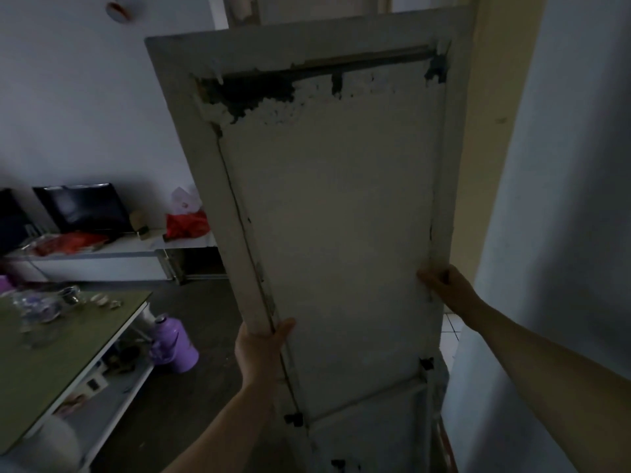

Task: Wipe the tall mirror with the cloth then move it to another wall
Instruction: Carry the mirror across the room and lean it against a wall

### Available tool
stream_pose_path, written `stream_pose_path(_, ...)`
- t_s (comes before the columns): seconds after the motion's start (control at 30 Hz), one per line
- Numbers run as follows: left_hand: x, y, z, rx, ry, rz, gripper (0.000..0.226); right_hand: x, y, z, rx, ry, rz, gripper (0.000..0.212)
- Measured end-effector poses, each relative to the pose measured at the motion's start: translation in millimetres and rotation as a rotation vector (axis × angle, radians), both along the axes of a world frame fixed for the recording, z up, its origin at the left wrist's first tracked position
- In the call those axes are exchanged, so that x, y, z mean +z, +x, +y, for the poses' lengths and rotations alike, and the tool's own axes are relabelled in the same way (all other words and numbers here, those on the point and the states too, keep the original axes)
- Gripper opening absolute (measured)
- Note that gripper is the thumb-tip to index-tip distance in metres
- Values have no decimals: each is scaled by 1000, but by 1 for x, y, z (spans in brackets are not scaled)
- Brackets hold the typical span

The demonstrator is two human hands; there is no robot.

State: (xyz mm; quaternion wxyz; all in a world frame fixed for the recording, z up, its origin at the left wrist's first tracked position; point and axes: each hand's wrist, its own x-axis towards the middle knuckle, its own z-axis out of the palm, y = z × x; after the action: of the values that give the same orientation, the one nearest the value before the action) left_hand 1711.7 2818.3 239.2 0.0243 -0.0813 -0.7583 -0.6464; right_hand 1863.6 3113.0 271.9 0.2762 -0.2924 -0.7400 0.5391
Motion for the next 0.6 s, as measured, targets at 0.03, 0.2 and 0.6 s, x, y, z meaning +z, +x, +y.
stream_pose_path(0.03, 1, 1, 2, -4, 4, -6, 35, 0, 0, 1, 8, -25, 6, 38)
stream_pose_path(0.2, 2, 3, 5, 1, 32, -19, 32, 2, -2, -1, -40, -52, 13, 59)
stream_pose_path(0.6, -3, 16, -3, 108, 13, -54, 46, 14, -24, -21, -6, -118, 57, 63)
